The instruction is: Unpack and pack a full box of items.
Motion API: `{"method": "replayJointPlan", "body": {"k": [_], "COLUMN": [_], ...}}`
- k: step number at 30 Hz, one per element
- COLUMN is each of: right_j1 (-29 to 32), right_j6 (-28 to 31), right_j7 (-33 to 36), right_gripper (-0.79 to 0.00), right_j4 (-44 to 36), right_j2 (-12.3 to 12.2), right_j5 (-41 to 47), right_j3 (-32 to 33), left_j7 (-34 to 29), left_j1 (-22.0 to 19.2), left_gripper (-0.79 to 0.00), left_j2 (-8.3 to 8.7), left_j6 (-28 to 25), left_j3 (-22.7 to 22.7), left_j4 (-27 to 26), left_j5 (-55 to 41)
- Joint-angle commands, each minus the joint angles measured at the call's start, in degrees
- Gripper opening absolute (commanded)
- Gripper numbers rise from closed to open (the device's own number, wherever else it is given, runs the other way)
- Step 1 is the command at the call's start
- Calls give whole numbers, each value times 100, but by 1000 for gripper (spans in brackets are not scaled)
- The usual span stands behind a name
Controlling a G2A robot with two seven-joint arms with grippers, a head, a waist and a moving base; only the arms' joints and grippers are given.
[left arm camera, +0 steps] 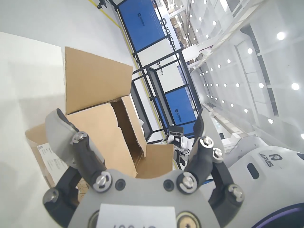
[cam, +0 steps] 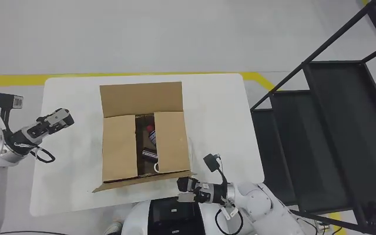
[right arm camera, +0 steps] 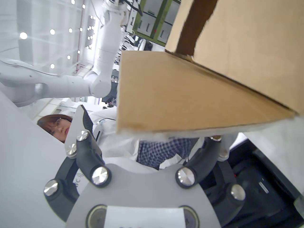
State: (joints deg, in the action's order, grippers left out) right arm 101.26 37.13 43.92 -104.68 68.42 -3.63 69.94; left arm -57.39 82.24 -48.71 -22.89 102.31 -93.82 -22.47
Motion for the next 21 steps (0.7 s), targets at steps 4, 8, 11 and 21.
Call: {"method": "replayJointPlan", "body": {"k": [4, 8, 11, 21], "right_j1": [-498, -816, -904, -1054], "right_j6": [-105, -189, -213, -456], "right_j7": [-493, -937, -1077, -1260], "right_gripper": [0, 0, 0, 0], "right_j4": [322, 488, 469, 375], "right_j2": [52, 103, 120, 106], "right_j5": [86, -114, -240, -592], "right_j3": [-172, -362, -478, -573], "left_j7": [-153, -420, -484, -484], "left_j1": [-529, -994, -1044, -1044], "left_gripper": [0, 0, 0, 0], "left_j2": [-2, -30, -27, -27], "left_j6": [-70, -12, 5, 5], "left_j3": [-342, -763, -797, -797], "left_j4": [439, 878, 860, 860], "left_j5": [134, -48, -17, -17]}}
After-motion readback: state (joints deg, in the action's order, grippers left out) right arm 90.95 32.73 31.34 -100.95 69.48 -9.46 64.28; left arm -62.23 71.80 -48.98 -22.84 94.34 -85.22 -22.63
